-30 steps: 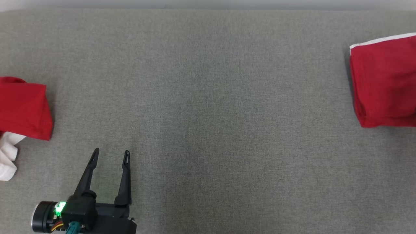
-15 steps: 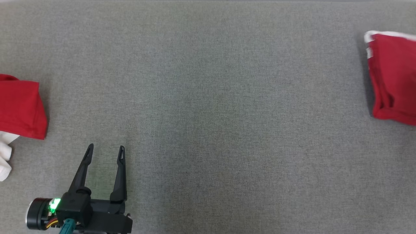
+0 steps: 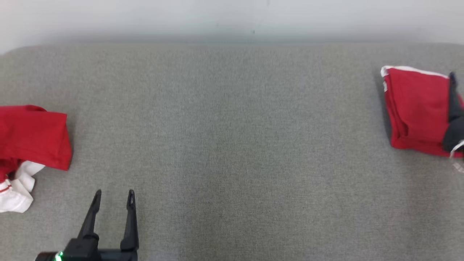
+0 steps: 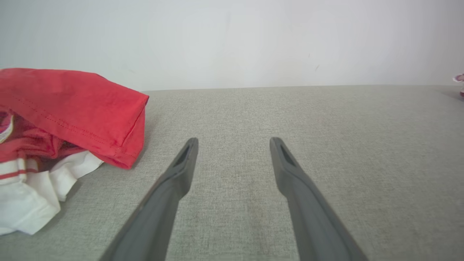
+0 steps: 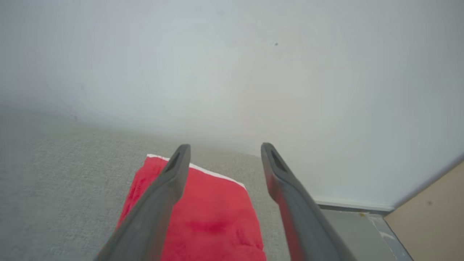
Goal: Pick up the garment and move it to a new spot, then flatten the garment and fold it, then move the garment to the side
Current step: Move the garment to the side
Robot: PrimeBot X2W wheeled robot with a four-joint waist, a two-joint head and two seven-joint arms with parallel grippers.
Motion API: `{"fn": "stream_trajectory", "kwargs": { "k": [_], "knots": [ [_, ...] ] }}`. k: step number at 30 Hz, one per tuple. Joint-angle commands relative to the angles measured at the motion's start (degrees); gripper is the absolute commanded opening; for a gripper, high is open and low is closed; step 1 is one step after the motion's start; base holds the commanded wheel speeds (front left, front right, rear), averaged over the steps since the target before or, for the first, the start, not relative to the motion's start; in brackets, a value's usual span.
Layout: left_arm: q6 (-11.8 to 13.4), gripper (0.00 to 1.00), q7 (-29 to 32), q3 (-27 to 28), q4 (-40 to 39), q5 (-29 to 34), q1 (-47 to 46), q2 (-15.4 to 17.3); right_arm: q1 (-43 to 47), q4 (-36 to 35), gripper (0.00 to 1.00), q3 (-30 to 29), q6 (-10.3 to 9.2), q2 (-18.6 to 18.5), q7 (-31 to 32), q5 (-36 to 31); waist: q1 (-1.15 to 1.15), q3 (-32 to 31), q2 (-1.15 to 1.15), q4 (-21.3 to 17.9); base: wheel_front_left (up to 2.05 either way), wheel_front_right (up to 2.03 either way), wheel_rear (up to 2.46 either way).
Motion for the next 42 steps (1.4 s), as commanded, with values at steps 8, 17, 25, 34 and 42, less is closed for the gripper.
{"fn": "stream_trajectory", "kwargs": {
  "k": [8,17,25,34,42],
  "knots": [
    [0.2,1.00,-0.2,0.7,0.0,-0.5,4.0,-0.3,16.6,-18.2,1.00,-8.3,-0.14,10.6,-0.3,-0.5,0.01,-7.0,0.00,-0.6,0.00,0.00,0.00],
    [0.6,1.00,-0.2,0.7,0.5,-0.4,6.2,-0.4,34.8,-36.1,1.00,-7.2,-0.14,19.9,-0.2,-1.2,0.01,-10.4,0.00,0.0,0.00,0.00,0.00],
    [1.4,1.00,-0.2,-0.2,0.6,-0.7,7.9,-0.4,45.1,-41.3,1.00,-4.4,-0.14,24.8,-0.3,-0.8,0.01,-12.3,0.00,0.0,0.00,0.00,0.00],
    [2.4,1.00,-0.2,-0.9,0.9,2.5,8.2,-0.3,50.6,-43.2,1.00,-5.3,-0.14,26.7,-0.3,-2.6,0.01,-12.7,0.00,0.1,0.00,0.00,0.00],
    [2.7,1.00,-0.2,-0.5,1.1,2.2,8.7,-0.3,50.7,-42.5,1.00,-5.8,-0.14,26.9,-0.3,-0.6,0.01,-12.6,0.00,0.1,0.00,0.00,0.00]
  ]
}}
